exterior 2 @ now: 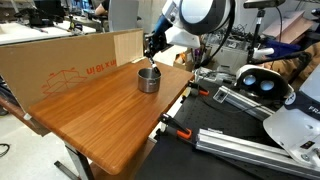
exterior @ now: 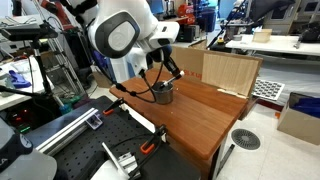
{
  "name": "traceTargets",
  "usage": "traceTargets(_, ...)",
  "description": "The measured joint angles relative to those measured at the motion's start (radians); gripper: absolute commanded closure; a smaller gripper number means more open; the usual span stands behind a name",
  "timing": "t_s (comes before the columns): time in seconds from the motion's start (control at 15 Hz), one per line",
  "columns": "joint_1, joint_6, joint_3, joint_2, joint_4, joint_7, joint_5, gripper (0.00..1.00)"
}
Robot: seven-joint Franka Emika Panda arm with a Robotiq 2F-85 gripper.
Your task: Put the marker in the pot
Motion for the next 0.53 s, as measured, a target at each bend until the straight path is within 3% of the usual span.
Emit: traceTargets(0.53, 0.161, 0.001, -0.107, 0.009, 0.052, -0.076, 0.124, 0.95)
